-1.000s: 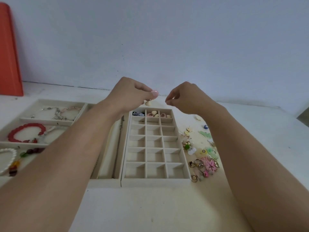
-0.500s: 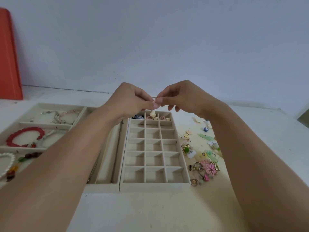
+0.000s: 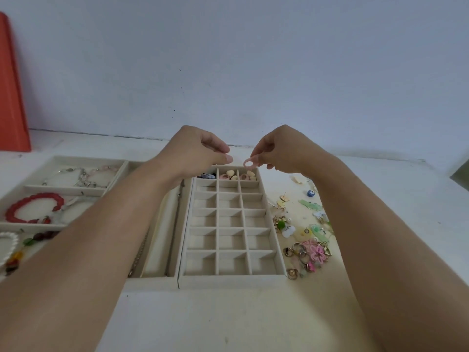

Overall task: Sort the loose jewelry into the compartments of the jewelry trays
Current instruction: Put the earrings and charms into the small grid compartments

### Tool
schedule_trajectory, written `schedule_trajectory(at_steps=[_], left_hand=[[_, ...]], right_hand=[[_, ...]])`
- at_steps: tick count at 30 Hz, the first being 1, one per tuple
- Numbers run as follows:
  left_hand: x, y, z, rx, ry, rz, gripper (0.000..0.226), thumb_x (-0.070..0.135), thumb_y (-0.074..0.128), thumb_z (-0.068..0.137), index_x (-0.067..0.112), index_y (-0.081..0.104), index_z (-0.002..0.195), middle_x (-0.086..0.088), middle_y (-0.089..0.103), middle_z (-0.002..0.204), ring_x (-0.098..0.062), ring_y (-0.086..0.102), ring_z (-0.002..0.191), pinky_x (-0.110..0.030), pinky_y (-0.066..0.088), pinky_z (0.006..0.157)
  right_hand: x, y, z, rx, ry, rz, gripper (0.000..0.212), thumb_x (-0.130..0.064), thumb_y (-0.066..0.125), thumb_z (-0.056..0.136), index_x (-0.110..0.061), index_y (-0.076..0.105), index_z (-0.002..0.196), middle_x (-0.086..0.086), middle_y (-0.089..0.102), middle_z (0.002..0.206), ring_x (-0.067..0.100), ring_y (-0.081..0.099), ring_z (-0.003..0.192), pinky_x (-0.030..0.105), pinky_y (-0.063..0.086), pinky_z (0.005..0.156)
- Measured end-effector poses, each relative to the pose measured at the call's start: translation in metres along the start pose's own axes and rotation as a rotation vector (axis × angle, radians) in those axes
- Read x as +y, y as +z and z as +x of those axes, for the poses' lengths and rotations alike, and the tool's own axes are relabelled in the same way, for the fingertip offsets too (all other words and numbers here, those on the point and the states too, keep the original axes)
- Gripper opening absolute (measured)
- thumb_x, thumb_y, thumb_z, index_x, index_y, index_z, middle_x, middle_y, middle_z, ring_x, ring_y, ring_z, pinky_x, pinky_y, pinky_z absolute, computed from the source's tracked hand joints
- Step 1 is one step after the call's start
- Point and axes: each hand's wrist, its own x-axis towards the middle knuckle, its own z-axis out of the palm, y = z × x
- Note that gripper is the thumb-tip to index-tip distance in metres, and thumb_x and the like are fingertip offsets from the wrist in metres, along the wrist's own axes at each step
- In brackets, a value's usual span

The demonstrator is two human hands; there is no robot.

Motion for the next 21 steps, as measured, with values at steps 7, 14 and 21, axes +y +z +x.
schedule_trajectory(at_steps=[7,14,21], left_hand=[[0.001,0.001,0.000,-0.018,-0.004,0.021,0.016,0.023,0.085,0.079,0.022,0.078,0.093,0.006,0.073,0.083,0.000,0.065,0.074,-0.011,0.043,0.060],[0.000,0.002,0.000,-0.031,-0.010,0.032,0.015,0.026,0.085,0.079,0.023,0.078,0.092,0.007,0.074,0.084,-0.002,0.066,0.075,-0.005,0.044,0.056],[-0.001,0.003,0.001,-0.040,-0.004,0.029,0.014,0.026,0.085,0.078,0.023,0.078,0.090,0.008,0.073,0.082,-0.004,0.067,0.077,-0.013,0.046,0.063]], right_hand=[[0.004,0.007,0.005,-0.010,0.031,-0.029,0.013,-0.039,0.084,0.079,-0.027,0.078,0.081,-0.009,0.075,0.072,0.004,0.068,0.067,0.021,0.052,0.056],[0.007,0.015,0.006,-0.021,0.062,-0.016,0.012,-0.037,0.087,0.076,-0.029,0.079,0.072,-0.004,0.077,0.077,0.012,0.065,0.074,0.024,0.049,0.060],[0.006,0.018,0.005,0.036,0.096,-0.073,0.019,-0.045,0.087,0.074,-0.027,0.081,0.075,-0.008,0.060,0.058,0.006,0.048,0.053,0.013,0.031,0.037]])
